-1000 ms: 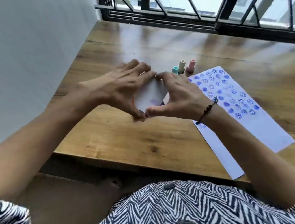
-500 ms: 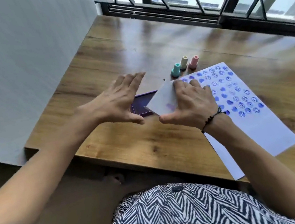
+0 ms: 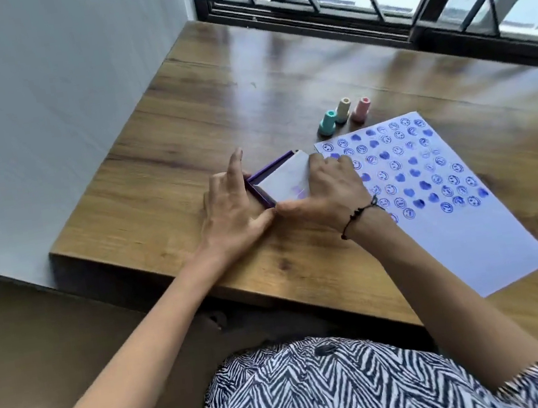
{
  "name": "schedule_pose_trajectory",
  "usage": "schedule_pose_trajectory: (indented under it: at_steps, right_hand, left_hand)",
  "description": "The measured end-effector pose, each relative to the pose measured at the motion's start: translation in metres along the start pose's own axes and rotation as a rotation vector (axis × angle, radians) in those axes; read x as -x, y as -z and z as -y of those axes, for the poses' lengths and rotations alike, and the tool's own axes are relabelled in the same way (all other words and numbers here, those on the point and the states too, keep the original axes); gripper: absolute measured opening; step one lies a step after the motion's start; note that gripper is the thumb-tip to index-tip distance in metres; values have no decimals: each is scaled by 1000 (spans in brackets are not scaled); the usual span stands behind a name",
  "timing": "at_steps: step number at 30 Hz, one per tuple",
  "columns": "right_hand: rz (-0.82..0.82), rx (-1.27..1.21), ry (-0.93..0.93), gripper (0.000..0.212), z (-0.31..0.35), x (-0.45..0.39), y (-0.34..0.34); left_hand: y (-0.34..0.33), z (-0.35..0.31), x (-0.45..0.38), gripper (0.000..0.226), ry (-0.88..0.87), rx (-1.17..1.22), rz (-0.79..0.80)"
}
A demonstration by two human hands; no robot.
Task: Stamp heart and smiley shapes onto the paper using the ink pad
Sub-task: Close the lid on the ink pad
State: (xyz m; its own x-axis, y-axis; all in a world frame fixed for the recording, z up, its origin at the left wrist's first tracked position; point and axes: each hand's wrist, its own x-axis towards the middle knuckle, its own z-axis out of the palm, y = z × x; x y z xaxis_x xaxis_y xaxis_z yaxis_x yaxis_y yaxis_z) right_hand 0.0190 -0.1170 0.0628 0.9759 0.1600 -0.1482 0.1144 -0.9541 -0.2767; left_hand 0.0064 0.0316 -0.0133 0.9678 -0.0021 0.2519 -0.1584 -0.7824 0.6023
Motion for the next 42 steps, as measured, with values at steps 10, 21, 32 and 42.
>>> schedule_pose_trajectory:
  at_steps: [10, 21, 32, 42]
  right_hand:
    - [18, 106, 25, 75, 3, -16, -16]
    - [-77, 30, 19, 77, -5, -12, -18]
    - [-47, 139, 51, 73, -7, -19, -20]
    - [-85, 178, 127, 76, -9, -24, -18]
  left_hand:
    - [0, -8, 7, 102, 36, -43, -37]
    - [0, -9, 6, 105, 18, -104, -47]
    - [-1, -8, 7, 102, 9, -99, -45]
    - [-2, -7, 7, 98, 35, -48, -50]
